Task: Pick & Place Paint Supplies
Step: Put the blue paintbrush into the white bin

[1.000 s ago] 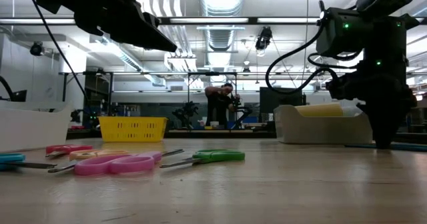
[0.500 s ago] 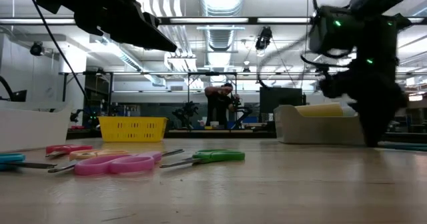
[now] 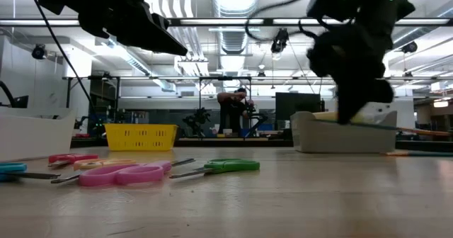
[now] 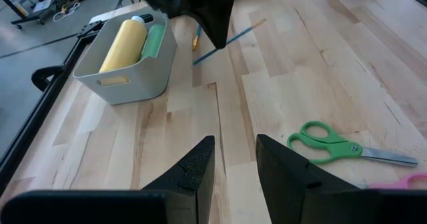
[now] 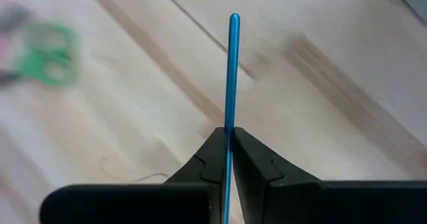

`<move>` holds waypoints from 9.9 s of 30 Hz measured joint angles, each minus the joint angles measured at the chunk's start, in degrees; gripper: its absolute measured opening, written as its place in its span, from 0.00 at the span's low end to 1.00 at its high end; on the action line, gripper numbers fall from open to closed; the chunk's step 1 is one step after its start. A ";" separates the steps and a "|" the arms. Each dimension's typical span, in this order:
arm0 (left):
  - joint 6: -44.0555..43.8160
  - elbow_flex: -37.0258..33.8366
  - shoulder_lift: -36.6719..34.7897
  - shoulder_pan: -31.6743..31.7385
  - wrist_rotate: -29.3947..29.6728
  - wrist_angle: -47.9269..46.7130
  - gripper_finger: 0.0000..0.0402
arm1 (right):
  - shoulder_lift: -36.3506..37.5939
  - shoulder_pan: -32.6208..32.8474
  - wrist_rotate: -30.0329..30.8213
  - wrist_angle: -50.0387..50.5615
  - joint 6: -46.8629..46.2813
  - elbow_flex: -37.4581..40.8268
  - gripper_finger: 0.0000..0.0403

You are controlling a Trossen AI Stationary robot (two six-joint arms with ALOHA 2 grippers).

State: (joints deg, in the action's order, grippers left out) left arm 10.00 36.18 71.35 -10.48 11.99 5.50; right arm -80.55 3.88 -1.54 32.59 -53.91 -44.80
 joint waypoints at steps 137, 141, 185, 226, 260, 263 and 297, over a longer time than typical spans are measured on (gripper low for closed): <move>-0.02 0.00 0.00 0.02 0.00 -20.17 0.28 | -23.20 4.54 24.98 -27.13 8.14 -23.14 0.37; -0.02 0.00 0.00 0.02 0.01 -20.18 0.28 | -17.03 7.91 30.75 -35.32 15.95 -16.21 0.37; 0.00 -0.02 0.00 0.02 0.00 -20.81 0.28 | 15.93 14.62 33.48 -52.65 34.47 13.31 0.37; -71.18 5.59 0.11 1.21 -4.13 -19.20 0.28 | 15.89 14.62 33.48 -52.57 34.47 13.25 0.37; -103.06 31.08 33.23 12.68 -13.12 -43.24 0.28 | 15.87 14.61 33.48 -52.53 34.47 13.25 0.37; -103.08 31.08 33.65 12.70 -13.12 -43.21 0.28 | 15.87 14.62 33.48 -52.55 34.47 13.27 0.37; -102.84 31.04 38.80 13.97 -8.97 -43.55 0.01 | 15.87 14.60 33.48 -52.55 34.47 13.29 0.37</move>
State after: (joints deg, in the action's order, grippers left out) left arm -92.84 67.22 110.15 3.49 3.02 -38.06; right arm -64.69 18.48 31.94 -19.96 -19.44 -31.51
